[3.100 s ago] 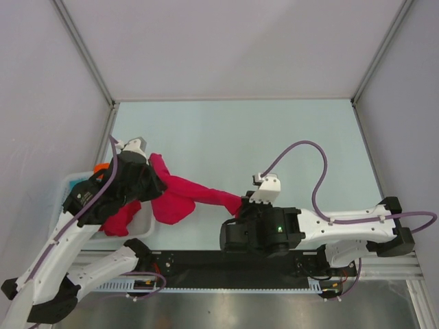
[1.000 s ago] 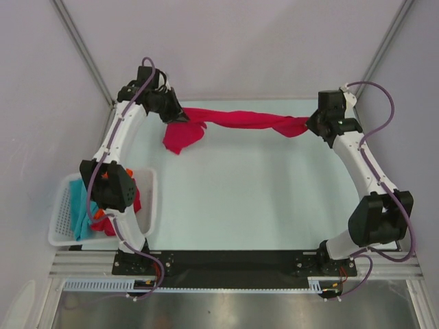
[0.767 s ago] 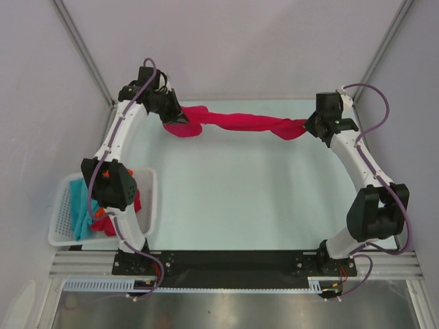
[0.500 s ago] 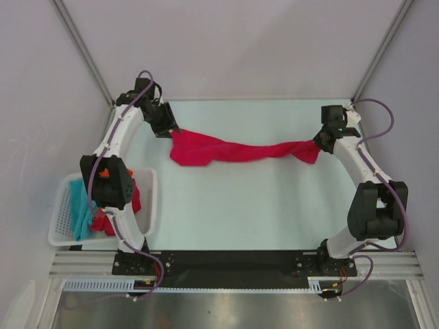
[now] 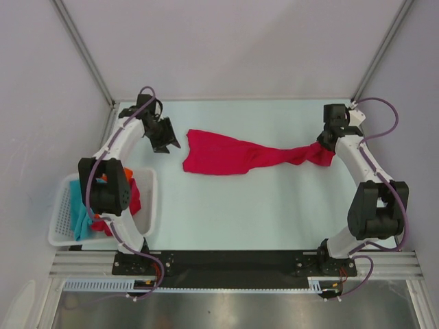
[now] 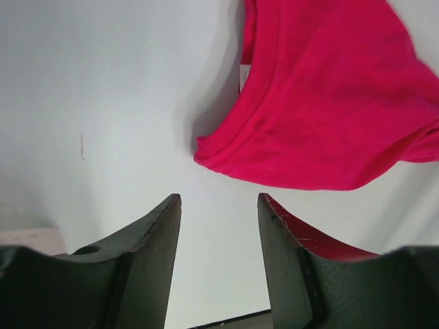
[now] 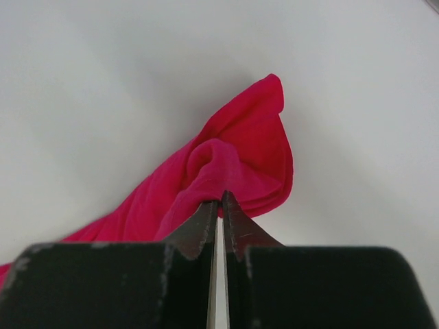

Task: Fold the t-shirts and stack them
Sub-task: Flatten out the tshirt

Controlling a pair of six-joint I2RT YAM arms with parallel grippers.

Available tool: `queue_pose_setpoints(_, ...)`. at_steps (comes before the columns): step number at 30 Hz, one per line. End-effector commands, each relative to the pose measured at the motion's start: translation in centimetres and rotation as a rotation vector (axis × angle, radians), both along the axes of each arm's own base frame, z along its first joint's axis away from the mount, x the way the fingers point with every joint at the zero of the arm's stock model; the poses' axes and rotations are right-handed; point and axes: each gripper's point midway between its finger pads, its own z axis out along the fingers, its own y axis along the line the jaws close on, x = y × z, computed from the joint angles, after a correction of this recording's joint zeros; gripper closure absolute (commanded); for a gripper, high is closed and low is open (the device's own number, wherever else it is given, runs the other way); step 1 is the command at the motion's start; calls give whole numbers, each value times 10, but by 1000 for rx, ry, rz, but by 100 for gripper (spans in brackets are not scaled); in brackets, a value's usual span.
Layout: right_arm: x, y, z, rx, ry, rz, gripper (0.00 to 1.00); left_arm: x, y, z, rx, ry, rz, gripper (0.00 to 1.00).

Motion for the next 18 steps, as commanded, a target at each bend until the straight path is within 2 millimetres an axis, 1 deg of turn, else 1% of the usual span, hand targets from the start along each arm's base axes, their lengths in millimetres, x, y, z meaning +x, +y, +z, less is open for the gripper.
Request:
queue_pose_setpoints(1, 5, 5, 6, -23, -6, 19, 93, -3, -32, -7, -51, -45, -67, 46)
queue_pose_setpoints(2, 4, 6, 6, -23, -5, 21, 90, -3, -37, -15, -55, -35, -72, 46)
queue_pose_setpoints(4, 3, 7, 8, -27, -2, 25, 90, -4, -48, -21, -56, -28, -93, 46)
queue_pose_setpoints(5, 2, 7, 9, -30, -3, 27, 90, -3, -51, -26, -57, -18, -95, 46)
queue_pose_setpoints(7, 1, 6, 13, -38, -9, 29, 90, -2, -56, -29, -61, -17, -105, 46)
queue_pose_setpoints(8, 0, 5, 14, -40, -8, 28, 89, -2, -57, -36, -62, -3, -104, 46)
queue_pose_setpoints(10, -1, 4, 16, -45, -10, 29, 89, 0, -57, -41, -65, -2, -102, 46)
queue_pose_setpoints(11, -2, 5, 16, -44, -6, 31, 89, -2, -58, -49, -64, 16, -99, 46)
queue_pose_setpoints(13, -4, 5, 16, -44, -2, 33, 89, -1, -58, -56, -66, 19, -95, 46)
queue_pose_setpoints(14, -5, 4, 17, -45, -3, 29, 89, -4, -57, -64, -62, 37, -87, 46)
queue_pose_setpoints(16, -9, 4, 17, -47, 6, 32, 89, -3, -54, -71, -47, 47, -71, 46)
queue_pose_setpoints(17, -10, 3, 21, -49, 0, 33, 88, -4, -51, -75, -33, 55, -61, 46)
queue_pose_setpoints(18, -12, 2, 21, -54, 4, 33, 88, -3, -46, -79, -12, 60, -44, 46)
